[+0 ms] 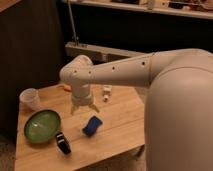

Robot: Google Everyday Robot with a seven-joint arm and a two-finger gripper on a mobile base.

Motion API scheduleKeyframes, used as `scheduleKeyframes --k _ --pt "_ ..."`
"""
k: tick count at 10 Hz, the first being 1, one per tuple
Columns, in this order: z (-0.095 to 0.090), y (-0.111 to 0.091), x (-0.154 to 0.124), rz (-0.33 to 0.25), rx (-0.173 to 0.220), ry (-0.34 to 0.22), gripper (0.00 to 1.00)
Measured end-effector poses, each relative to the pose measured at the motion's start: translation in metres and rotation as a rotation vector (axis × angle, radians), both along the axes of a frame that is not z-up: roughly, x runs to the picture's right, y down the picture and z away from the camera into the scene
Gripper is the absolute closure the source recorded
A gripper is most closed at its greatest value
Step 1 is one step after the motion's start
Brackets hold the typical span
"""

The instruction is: Knock the eraser over

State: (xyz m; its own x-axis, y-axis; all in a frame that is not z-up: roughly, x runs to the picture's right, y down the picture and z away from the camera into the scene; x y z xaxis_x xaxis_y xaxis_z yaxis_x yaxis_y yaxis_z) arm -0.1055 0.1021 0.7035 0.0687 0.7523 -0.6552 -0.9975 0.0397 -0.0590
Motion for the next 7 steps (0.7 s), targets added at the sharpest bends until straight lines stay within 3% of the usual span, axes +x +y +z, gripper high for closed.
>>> scheduleKeyframes --k 2,3,6,7 --pt "-0.004 0.001 0.001 0.005 0.0 -0.017 0.26" --pt "-0.013 0.005 0.002 0.033 0.001 -0.065 0.26" --pt "-0.041 0.036 0.023 0.207 -0.006 -0.33 0.45" --pt "-0.052 0.055 0.027 0.287 -0.012 -0.478 0.59"
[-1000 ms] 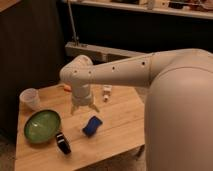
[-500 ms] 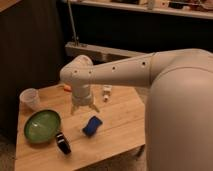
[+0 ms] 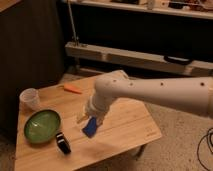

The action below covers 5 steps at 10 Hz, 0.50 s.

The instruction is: Knock the eraser over

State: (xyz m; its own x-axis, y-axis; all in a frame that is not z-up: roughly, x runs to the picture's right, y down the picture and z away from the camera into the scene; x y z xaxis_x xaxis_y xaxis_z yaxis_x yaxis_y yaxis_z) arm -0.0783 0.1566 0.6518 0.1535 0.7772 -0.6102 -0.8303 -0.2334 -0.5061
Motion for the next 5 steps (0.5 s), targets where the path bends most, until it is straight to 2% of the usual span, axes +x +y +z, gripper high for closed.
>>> scheduleKeyframes --k 2,3,4,5 --pt "-0.007 0.026 0.0 0.094 -0.02 -0.177 0.78" --pt "-0.009 0.031 -0.004 0.115 -0.021 -0.235 0.87" --pt "-0.004 0.031 -0.012 0.107 -0.016 -0.269 0.97" --pt "0.001 0.028 -0.022 0.074 -0.005 -0.27 1.0"
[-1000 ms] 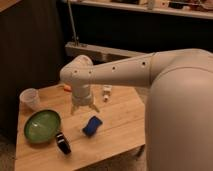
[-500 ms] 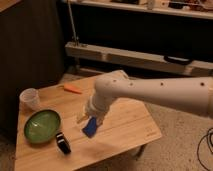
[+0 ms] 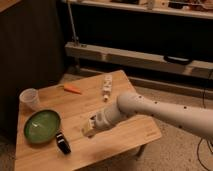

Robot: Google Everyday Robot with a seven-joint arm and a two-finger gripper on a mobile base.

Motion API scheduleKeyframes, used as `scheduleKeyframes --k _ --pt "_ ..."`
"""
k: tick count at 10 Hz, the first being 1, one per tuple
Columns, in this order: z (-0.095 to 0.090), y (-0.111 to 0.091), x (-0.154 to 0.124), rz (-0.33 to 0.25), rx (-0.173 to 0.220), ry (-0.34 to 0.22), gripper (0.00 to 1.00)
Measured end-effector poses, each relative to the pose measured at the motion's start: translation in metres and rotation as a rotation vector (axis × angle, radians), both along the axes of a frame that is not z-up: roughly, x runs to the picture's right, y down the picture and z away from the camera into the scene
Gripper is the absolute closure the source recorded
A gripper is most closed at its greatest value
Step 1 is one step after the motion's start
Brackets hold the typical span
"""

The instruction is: Knock the eraser over

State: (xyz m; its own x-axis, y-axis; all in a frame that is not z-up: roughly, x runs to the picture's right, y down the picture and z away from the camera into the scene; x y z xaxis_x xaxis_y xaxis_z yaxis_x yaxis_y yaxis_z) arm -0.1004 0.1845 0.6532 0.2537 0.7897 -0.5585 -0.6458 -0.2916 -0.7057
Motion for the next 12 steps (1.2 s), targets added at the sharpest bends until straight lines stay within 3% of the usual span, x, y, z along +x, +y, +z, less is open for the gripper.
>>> scheduleKeyframes --k 3,5,8,10,12 --pt "0.012 -0.003 -0.033 -0.111 0.004 -0.007 1.0" --pt "0.007 0.021 -0.064 -0.224 -0.043 -0.05 1.0" --pt "0.017 0.049 -0.109 -0.325 -0.108 -0.128 1.0" --pt "0.016 0.051 -0.146 -0.376 -0.104 -0.182 1.0" --pt "0.008 0.038 -0.164 -0.374 -0.06 -0.184 0.98"
